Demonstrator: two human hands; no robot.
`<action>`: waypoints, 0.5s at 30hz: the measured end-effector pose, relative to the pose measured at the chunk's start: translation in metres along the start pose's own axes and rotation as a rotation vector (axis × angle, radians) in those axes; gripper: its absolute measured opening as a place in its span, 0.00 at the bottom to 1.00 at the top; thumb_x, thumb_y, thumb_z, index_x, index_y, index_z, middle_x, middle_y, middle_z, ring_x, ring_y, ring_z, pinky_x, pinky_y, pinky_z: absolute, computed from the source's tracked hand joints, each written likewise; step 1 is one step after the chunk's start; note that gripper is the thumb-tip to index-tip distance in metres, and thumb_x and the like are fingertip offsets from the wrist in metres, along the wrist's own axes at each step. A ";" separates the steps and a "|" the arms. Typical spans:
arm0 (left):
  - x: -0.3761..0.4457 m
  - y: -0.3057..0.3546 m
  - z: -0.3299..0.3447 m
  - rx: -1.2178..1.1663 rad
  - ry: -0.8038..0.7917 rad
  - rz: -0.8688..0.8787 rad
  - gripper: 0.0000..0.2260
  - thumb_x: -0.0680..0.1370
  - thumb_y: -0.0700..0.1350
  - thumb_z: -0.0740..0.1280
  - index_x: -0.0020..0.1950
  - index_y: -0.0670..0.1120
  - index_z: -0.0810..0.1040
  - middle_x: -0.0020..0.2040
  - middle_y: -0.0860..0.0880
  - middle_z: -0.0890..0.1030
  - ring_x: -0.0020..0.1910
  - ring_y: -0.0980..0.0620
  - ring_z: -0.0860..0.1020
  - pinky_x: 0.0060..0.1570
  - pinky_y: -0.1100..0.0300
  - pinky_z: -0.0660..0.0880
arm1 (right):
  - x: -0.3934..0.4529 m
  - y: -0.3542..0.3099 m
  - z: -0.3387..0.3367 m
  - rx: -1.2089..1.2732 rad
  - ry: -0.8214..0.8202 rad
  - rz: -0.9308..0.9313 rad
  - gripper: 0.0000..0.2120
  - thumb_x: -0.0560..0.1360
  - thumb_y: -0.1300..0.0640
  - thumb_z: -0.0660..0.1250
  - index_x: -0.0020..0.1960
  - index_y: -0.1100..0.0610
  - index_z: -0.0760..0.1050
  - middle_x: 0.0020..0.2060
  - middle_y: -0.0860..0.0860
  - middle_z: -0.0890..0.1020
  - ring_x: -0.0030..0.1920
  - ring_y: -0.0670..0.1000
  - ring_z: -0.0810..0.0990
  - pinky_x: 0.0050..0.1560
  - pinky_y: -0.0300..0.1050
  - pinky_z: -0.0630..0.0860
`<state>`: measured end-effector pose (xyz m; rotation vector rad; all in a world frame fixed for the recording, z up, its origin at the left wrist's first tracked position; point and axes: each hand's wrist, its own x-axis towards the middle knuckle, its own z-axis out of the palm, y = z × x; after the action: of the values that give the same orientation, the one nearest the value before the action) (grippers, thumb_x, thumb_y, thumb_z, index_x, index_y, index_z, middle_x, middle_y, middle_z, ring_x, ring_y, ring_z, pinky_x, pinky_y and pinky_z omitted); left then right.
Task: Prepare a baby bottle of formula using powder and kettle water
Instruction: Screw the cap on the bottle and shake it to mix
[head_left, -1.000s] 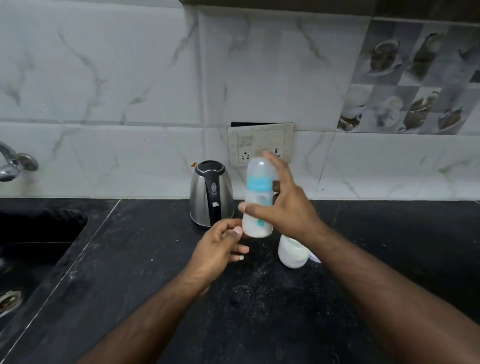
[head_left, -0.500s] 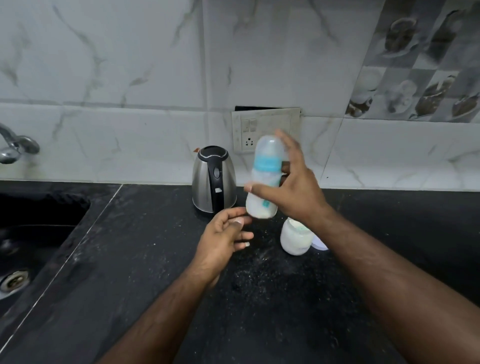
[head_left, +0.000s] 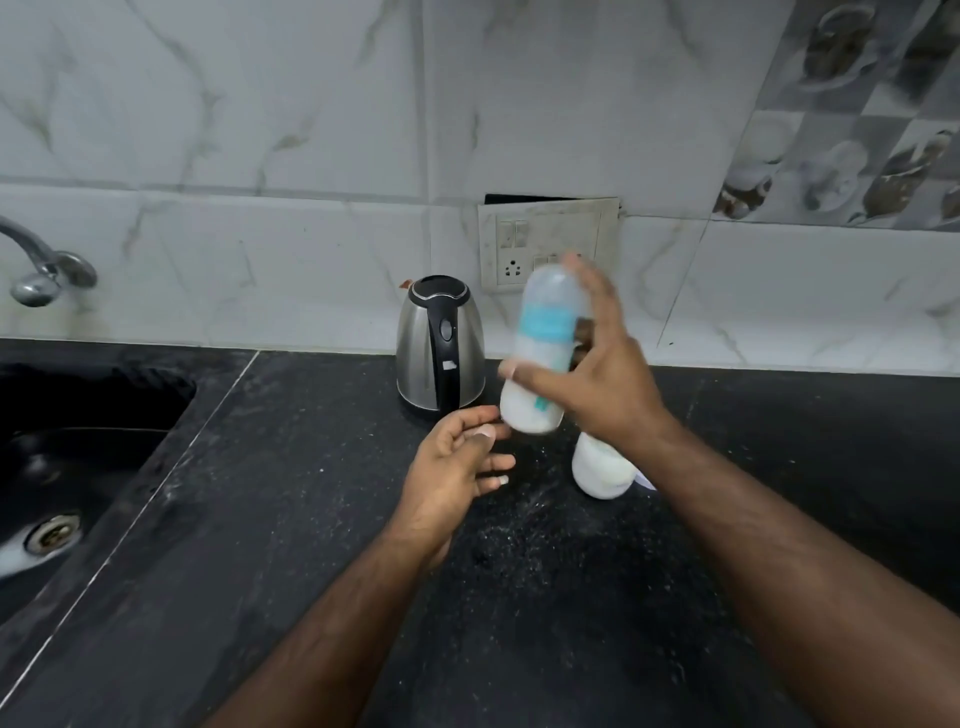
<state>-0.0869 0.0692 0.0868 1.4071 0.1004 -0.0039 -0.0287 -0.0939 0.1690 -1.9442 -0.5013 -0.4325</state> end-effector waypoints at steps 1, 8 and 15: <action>0.001 -0.001 0.000 -0.008 0.010 0.000 0.09 0.85 0.44 0.63 0.63 0.53 0.79 0.56 0.53 0.87 0.48 0.51 0.86 0.49 0.56 0.82 | 0.004 0.000 -0.002 0.090 0.113 0.002 0.52 0.61 0.40 0.82 0.76 0.30 0.54 0.61 0.43 0.79 0.52 0.42 0.84 0.50 0.46 0.85; 0.000 -0.001 0.001 -0.006 0.011 0.003 0.10 0.85 0.46 0.63 0.64 0.54 0.80 0.55 0.52 0.87 0.49 0.51 0.86 0.50 0.55 0.83 | -0.003 0.001 0.002 0.052 0.053 0.006 0.52 0.61 0.40 0.81 0.76 0.30 0.55 0.59 0.40 0.79 0.52 0.44 0.84 0.52 0.49 0.85; -0.001 0.002 0.000 -0.015 0.015 0.002 0.10 0.85 0.46 0.63 0.65 0.53 0.79 0.56 0.53 0.87 0.50 0.50 0.86 0.48 0.56 0.82 | 0.003 -0.004 -0.003 0.049 0.041 -0.002 0.50 0.62 0.41 0.82 0.74 0.29 0.54 0.59 0.37 0.77 0.53 0.44 0.84 0.52 0.49 0.85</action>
<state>-0.0878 0.0696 0.0891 1.3919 0.1115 0.0086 -0.0286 -0.0946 0.1751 -1.8841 -0.4832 -0.4560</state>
